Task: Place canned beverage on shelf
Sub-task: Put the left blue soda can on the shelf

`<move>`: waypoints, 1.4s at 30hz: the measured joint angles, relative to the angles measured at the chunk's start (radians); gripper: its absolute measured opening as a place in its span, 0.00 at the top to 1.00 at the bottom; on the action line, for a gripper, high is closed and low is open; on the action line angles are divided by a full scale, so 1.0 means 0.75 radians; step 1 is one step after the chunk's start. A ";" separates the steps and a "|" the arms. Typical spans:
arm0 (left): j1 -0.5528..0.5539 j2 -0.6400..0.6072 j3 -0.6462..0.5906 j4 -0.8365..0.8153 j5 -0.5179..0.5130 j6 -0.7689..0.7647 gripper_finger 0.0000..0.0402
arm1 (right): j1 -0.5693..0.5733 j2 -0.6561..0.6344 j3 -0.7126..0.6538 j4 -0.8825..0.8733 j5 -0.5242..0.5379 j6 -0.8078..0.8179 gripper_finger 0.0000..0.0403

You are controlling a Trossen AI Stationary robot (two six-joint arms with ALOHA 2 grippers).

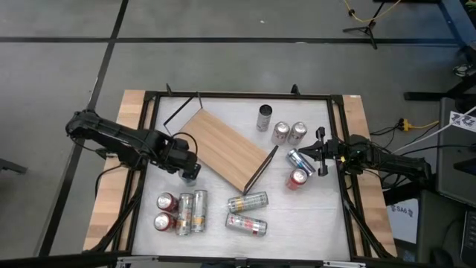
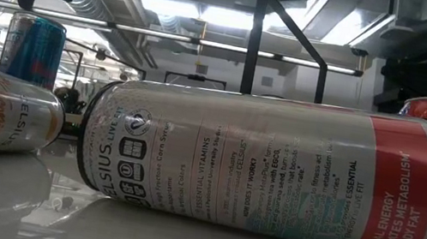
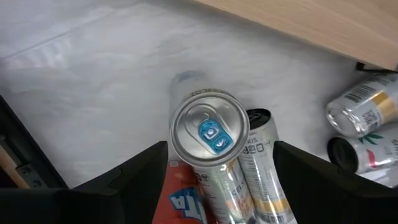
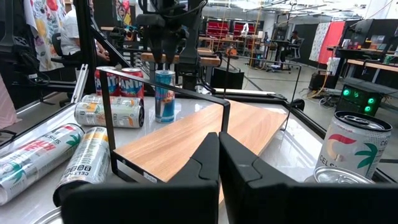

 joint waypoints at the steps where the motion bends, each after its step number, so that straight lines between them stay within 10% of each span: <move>1: 0.000 0.009 0.000 0.000 0.000 0.004 0.29 | 0.000 0.000 0.000 0.000 0.000 0.000 1.00; 42: -0.001 0.061 -0.102 0.099 -0.046 -0.071 0.29 | 0.000 0.000 0.000 -0.002 0.000 0.000 1.00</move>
